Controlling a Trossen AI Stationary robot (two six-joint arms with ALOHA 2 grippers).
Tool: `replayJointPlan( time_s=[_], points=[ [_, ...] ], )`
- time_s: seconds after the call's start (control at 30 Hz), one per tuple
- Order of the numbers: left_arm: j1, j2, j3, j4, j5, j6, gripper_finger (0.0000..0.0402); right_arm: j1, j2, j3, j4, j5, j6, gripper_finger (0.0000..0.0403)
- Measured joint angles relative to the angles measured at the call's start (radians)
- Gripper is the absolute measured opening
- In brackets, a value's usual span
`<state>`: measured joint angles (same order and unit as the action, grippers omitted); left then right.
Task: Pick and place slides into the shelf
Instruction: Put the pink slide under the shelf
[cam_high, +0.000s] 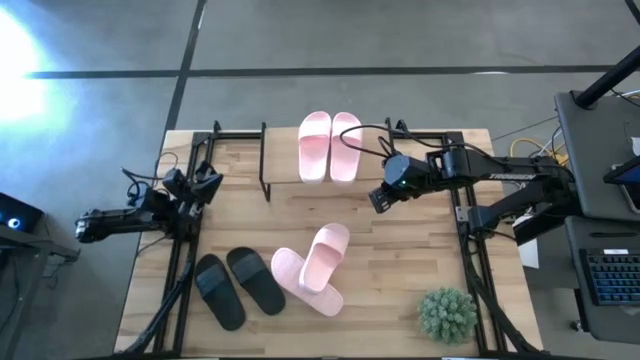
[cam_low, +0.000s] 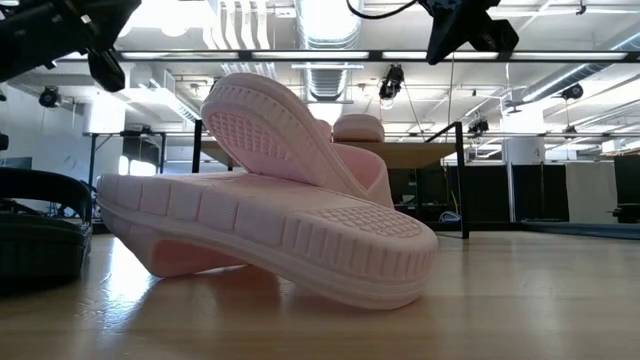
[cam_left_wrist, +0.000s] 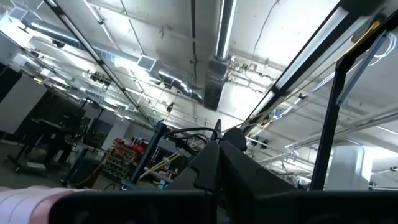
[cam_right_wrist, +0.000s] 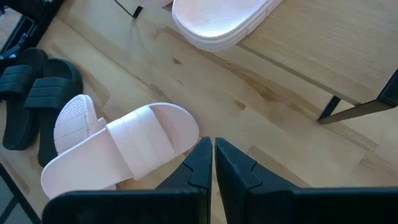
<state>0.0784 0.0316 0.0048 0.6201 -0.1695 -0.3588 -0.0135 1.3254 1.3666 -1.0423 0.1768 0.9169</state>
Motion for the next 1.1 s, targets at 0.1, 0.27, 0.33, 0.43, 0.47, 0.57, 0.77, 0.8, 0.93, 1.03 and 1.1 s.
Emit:
replayJointPlan(
  time_s=[0.1, 0.27, 0.33, 0.43, 0.47, 0.57, 0.77, 0.8, 0.93, 1.03, 1.1],
  points=[
    [0.000, 0.010, 0.000, -0.001, 0.001, 0.000, 0.0000, 0.000, 0.000, 0.000, 0.000, 0.000, 0.000, 0.0013],
    [0.000, 0.032, 0.000, 0.000, 0.000, 0.000, 0.0000, 0.003, 0.000, 0.000, 0.000, 0.000, 0.015, 0.0013],
    [0.000, 0.041, 0.000, -0.001, 0.001, 0.000, 0.0000, 0.003, 0.000, 0.000, 0.000, 0.000, 0.015, 0.0013],
    [0.000, 0.049, 0.000, 0.000, 0.001, 0.000, 0.0000, 0.002, 0.000, 0.000, 0.000, 0.000, 0.014, 0.0013],
    [0.000, 0.053, 0.000, 0.000, 0.001, 0.000, 0.0000, 0.002, 0.000, 0.000, 0.000, 0.000, 0.011, 0.0013],
    [0.000, 0.059, 0.000, 0.027, -0.001, -0.030, 0.0000, 0.003, 0.000, 0.000, 0.000, -0.002, 0.013, 0.0013],
    [-0.001, 0.067, -0.001, 0.372, -0.031, -0.290, 0.0000, 0.017, 0.003, 0.000, 0.006, -0.019, 0.026, 0.0013],
    [-0.001, 0.068, -0.001, 0.419, -0.028, -0.304, 0.0000, 0.018, 0.004, 0.000, 0.007, -0.019, 0.021, 0.0013],
    [0.000, 0.080, 0.054, 0.310, 0.071, -0.212, 0.0000, 0.018, 0.005, 0.000, 0.014, -0.019, -0.008, 0.0013],
    [-0.001, 0.104, 0.195, -0.164, 0.104, -0.186, 0.0000, 0.017, 0.005, 0.001, 0.035, -0.019, -0.009, 0.0013],
    [0.000, 0.156, 0.323, -0.522, 0.063, -0.174, 0.0000, 0.016, 0.005, 0.001, 0.041, -0.019, -0.009, 0.0013]
  ],
)
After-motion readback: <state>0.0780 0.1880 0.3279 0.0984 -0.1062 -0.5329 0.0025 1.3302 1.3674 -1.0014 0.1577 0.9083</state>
